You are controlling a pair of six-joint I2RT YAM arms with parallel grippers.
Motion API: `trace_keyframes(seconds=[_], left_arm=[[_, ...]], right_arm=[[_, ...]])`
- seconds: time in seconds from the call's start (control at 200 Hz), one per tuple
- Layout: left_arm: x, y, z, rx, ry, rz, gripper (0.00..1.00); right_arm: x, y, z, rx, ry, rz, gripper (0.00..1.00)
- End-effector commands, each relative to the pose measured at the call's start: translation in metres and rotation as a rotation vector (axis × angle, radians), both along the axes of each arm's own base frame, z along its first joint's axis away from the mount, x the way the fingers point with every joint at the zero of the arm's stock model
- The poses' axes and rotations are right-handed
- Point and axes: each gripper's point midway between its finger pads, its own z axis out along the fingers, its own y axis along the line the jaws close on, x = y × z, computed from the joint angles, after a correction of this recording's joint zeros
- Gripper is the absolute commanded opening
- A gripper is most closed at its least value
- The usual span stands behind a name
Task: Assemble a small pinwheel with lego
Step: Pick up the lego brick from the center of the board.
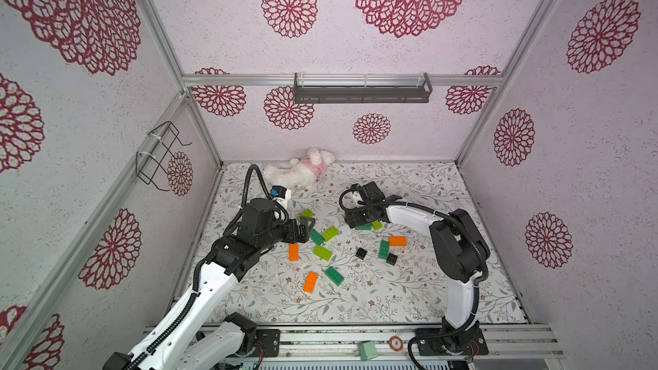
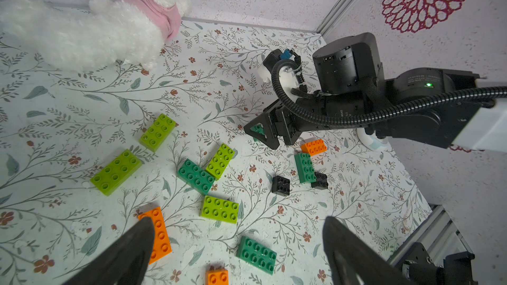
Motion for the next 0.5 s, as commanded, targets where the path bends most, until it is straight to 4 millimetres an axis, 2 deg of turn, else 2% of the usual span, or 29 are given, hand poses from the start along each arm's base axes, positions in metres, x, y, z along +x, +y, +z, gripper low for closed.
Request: trace_keyframes(seconds=[0.0,0.205,0.495], left_arm=[[-0.002,0.002,-0.001,0.018,-0.011,-0.002,0.97],[-0.003,0.001,-0.003,0.022,-0.003,-0.005,0.97],[-0.002,0.001,-0.003,0.028,-0.005,0.000,0.97]], right_arm=[[0.005,0.001,0.003,0.043,0.046,0.006,0.99],[0.005,-0.010,-0.001,0.088,0.111,-0.009,0.99],[-0.036,-0.017,0.004,0.116,0.168,0.012,0.93]])
